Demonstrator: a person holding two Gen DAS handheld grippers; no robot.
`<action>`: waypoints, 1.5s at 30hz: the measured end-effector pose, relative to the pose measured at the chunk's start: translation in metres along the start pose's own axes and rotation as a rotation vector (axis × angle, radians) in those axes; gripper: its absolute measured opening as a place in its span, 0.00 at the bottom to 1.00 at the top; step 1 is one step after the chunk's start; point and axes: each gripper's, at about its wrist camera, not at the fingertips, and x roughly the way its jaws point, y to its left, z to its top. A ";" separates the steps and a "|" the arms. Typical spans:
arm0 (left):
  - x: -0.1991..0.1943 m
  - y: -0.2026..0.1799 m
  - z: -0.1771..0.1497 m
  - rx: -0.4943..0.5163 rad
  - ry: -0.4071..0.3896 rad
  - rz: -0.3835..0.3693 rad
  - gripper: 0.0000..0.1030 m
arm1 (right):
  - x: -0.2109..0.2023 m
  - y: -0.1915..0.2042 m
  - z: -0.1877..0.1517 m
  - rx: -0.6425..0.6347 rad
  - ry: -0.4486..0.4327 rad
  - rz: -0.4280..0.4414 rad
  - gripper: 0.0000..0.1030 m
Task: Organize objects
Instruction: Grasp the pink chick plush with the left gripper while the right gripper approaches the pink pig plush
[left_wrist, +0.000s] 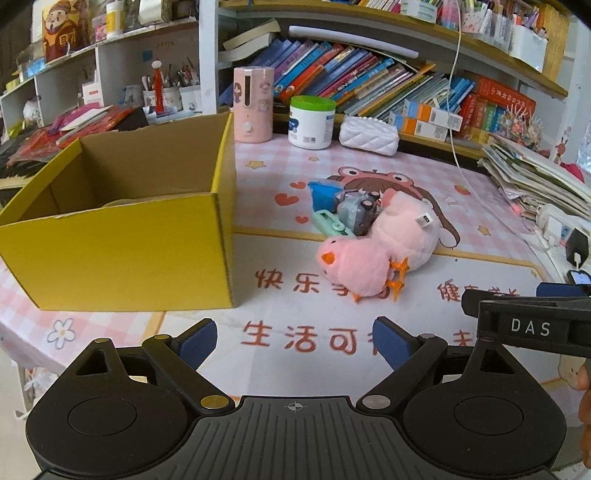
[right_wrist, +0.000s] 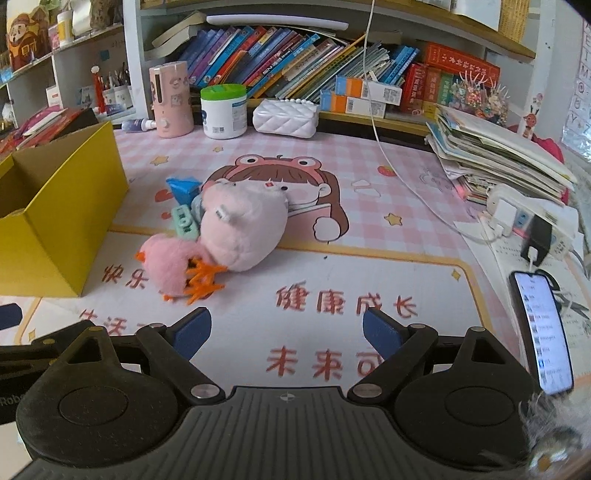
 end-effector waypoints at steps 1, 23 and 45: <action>0.002 -0.003 0.001 -0.004 0.001 0.005 0.90 | 0.002 -0.002 0.002 -0.002 0.000 0.005 0.87; 0.033 -0.046 0.023 -0.003 -0.002 0.068 0.84 | 0.041 -0.044 0.033 0.014 -0.036 0.151 0.86; 0.112 -0.049 0.041 -0.149 0.112 -0.053 0.66 | 0.060 -0.058 0.066 0.088 -0.055 0.283 0.92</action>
